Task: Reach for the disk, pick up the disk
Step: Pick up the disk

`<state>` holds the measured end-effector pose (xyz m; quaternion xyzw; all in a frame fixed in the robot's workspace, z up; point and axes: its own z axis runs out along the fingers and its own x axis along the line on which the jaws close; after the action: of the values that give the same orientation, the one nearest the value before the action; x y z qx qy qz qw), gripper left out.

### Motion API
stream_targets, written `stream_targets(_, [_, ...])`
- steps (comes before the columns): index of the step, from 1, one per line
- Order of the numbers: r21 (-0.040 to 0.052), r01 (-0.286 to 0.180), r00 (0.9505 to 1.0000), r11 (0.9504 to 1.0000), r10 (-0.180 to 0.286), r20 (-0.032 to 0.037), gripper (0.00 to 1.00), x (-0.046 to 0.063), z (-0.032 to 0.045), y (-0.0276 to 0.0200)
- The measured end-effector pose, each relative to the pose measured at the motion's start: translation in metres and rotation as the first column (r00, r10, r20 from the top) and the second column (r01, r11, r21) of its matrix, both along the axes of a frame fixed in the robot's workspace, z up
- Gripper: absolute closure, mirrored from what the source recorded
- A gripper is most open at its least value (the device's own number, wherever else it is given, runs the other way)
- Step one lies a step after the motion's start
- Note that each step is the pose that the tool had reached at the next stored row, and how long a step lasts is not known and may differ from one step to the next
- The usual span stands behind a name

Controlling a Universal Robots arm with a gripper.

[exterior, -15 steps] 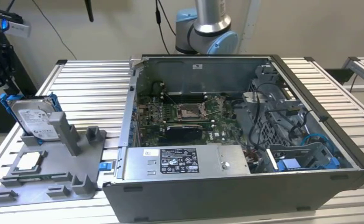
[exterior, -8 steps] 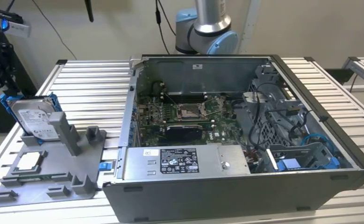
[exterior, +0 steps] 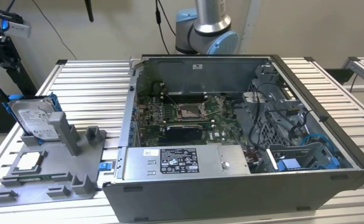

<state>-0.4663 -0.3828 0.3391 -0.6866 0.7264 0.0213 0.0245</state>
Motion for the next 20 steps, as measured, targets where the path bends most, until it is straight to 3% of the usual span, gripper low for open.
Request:
stream_targets(9, [0.0,0.0,1.0,1.0,0.0,0.0002,0.0,0.0,-0.0025,0.0])
stream_targets(20, [-0.0019,-0.02,0.9998,0.9998,0.02,0.0001,0.0,0.0,-0.0218,0.001])
